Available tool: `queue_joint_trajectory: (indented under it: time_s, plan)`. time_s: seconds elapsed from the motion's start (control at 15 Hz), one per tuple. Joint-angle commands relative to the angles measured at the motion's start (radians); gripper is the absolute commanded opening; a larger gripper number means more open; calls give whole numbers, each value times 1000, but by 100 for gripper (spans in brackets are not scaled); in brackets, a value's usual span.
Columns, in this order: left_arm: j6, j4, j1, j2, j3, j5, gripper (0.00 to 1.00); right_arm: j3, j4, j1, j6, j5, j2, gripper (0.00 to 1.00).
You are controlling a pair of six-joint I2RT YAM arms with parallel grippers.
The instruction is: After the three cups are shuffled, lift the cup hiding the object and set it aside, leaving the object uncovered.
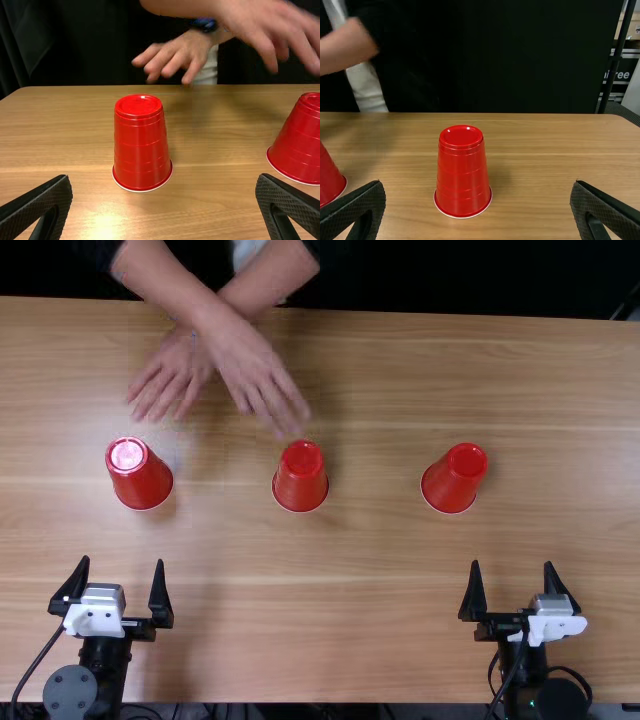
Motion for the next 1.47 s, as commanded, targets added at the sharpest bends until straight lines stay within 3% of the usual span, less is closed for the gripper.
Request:
queue_joint_trajectory:
  time_s: [0.0,0.4,0.53,0.67,0.93,1.07,1.2,1.27,1.4]
  plan:
    - [8,-31,13,-10,-18,21,100,-6,7,-9,7,-12,-6,100]
    - [8,-31,13,-10,-18,21,100,-7,7,-9,7,-12,-6,100]
    - [8,-31,12,-10,-18,10,100,-7,7,-9,0,-12,-6,100]
    - [10,-31,13,-10,-18,6,100,0,7,-9,-2,-2,-6,100]
    - [102,30,13,-10,-18,3,100,74,4,-12,-6,7,-6,100]
    - [98,-24,13,-10,114,1,100,157,-5,-12,-4,16,-2,100]
    - [94,-166,16,99,258,-19,100,244,-7,-14,-4,71,89,100]
    - [94,-193,16,152,349,-32,100,299,-15,-14,-6,71,129,100]
    - [94,-304,16,307,547,-34,100,425,-103,-12,-6,71,215,100]
